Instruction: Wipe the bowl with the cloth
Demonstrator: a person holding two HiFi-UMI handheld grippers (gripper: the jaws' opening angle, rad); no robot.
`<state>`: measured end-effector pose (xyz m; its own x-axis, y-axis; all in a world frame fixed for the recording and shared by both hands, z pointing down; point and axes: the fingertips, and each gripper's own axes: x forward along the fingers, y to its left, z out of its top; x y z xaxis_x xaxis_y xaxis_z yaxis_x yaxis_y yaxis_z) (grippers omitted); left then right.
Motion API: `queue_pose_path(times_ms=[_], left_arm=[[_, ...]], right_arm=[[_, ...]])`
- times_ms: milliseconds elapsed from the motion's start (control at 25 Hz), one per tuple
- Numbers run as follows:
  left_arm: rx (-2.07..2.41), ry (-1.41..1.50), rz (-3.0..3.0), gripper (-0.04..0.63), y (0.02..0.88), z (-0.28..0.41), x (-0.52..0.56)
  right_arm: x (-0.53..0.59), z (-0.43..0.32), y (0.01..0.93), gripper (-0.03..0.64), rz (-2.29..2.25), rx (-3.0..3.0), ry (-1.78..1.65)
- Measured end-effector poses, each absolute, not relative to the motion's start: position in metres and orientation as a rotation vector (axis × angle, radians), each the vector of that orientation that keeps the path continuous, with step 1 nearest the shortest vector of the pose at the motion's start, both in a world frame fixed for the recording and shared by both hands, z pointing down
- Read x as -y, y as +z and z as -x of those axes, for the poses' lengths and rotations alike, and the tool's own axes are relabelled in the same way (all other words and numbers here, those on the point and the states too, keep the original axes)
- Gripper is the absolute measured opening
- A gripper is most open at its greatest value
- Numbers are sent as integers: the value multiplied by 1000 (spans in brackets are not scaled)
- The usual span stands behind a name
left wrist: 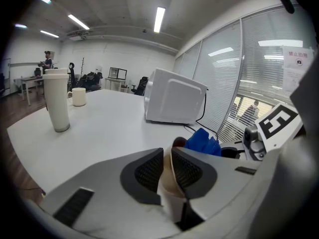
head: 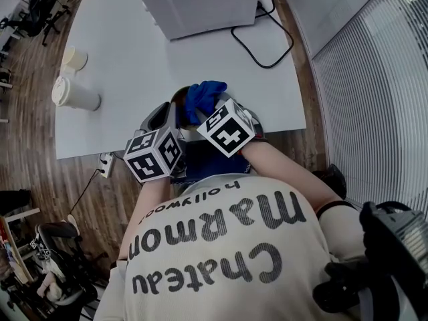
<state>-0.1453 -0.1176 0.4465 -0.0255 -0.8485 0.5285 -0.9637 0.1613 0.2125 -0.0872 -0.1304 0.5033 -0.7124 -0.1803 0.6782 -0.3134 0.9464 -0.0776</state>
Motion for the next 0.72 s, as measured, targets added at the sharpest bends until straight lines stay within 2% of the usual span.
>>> queue_pose_path(times_ms=[520, 720], left_arm=[[1874, 308, -1737, 61, 452, 145, 117], [1861, 270, -1784, 52, 443, 137, 121]], right_arm=[[143, 74, 499, 63, -456, 2378, 249], [133, 81, 474, 63, -384, 2473, 462]])
